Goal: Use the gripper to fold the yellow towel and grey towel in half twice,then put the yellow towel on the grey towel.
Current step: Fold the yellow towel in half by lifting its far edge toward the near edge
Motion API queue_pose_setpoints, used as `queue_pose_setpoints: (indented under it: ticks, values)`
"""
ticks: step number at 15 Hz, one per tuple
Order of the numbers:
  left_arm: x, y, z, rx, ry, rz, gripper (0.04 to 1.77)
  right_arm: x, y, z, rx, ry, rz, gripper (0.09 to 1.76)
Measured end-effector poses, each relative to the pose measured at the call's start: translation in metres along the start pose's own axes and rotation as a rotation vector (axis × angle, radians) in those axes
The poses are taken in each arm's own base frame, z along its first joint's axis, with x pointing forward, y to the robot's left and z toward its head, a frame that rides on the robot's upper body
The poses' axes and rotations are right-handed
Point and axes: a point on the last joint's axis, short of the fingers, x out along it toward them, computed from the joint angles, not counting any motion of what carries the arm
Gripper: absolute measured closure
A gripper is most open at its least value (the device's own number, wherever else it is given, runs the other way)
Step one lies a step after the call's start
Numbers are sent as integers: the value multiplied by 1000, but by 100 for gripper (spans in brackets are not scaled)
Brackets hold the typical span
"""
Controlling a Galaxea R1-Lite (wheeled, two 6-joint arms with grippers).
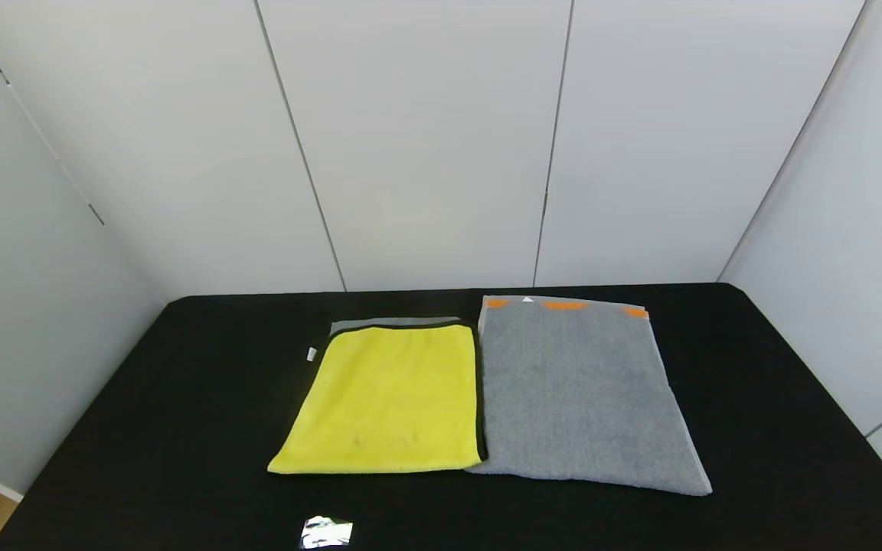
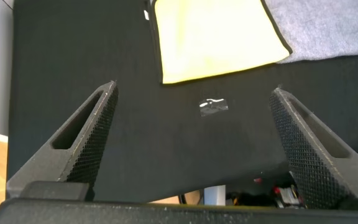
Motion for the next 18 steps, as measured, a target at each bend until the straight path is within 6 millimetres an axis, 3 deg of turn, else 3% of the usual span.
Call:
queue_pose_setpoints:
  ticks: [7,13,18]
  values:
    - [48,4,57,44,197,-140,9,59,9,31,-25,215,180,14]
    - [92,-1,71,153,307,-223,9,120,38,50,-56,323,273,14]
    - [133,-2,81,165,391,-212,9,165,70,55,-98,396,352,14]
